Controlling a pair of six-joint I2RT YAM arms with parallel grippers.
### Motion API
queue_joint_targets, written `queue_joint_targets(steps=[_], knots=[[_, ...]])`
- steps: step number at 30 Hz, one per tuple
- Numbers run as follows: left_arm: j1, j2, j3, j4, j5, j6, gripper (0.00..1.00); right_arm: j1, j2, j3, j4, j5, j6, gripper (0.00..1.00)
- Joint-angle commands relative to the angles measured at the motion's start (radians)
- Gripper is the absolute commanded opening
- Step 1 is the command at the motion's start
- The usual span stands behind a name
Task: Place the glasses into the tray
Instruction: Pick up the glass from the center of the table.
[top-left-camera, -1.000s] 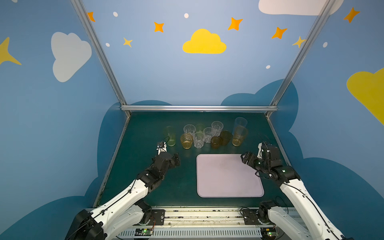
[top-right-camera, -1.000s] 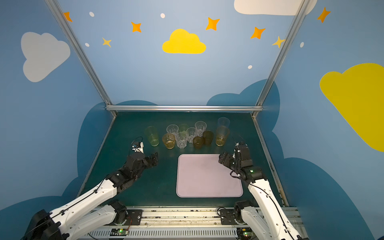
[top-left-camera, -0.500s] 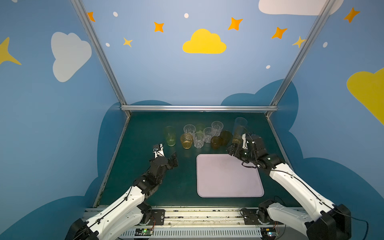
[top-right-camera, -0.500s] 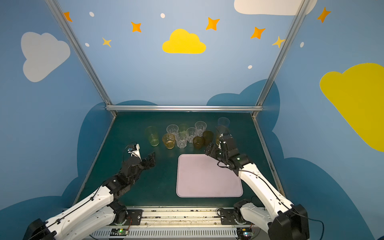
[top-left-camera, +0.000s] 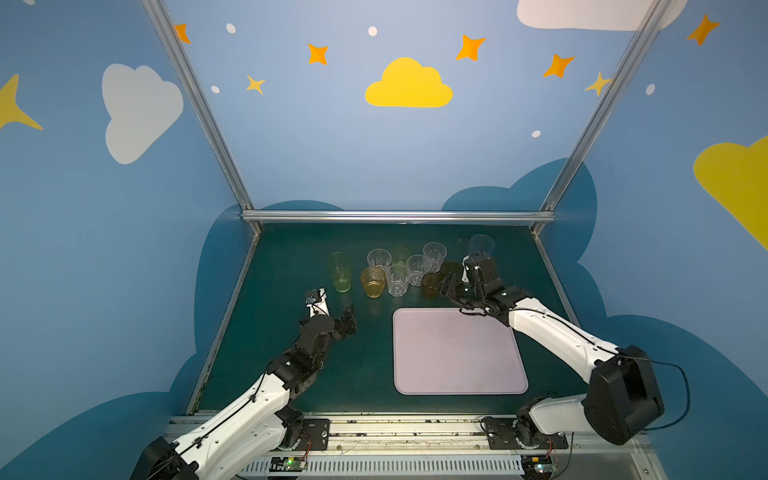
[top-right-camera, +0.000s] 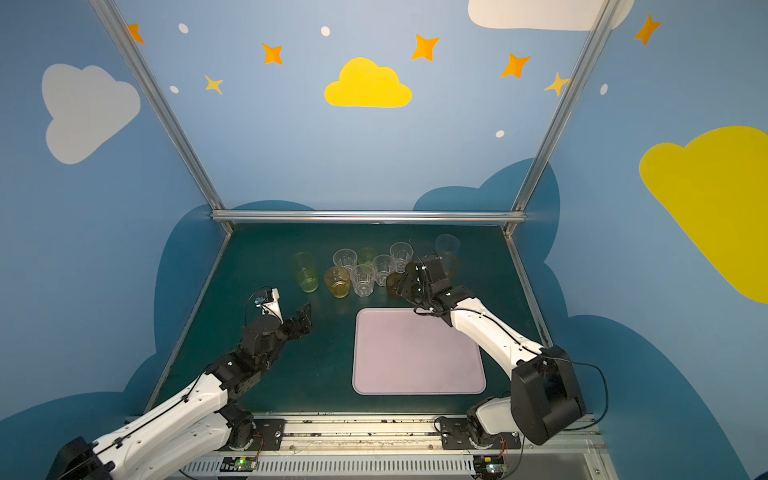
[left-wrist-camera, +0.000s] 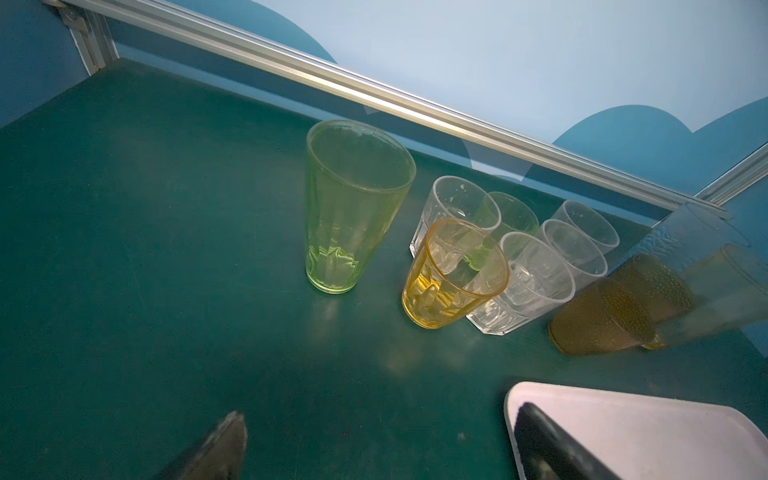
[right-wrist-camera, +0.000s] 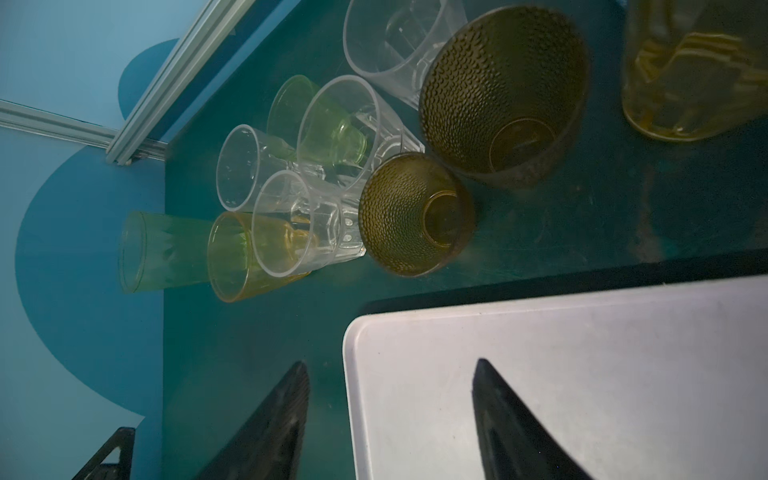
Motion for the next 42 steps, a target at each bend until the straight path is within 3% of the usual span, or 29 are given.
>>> queue_joint_targets(steps=[1,8,12,19,42], knots=[[0.003,0.005,-0.005,0.013,-0.015,0.006,1.0,0.013,0.034,0.051,-0.002,0.037,0.01,0.61],[0.008,0.011,-0.018,0.035,0.001,-0.001,1.0,0.023,0.111,0.09,-0.026,0.049,0.018,0.6],[0.017,0.014,-0.018,0.031,-0.014,-0.012,1.0,0.023,0.16,0.119,-0.044,0.046,0.014,0.49],[0.025,0.017,-0.027,0.062,0.039,0.004,1.0,0.023,0.234,0.168,-0.074,0.06,0.019,0.41],[0.034,0.022,-0.044,0.103,0.103,0.004,1.0,-0.016,0.327,0.193,-0.071,0.105,0.054,0.4]])
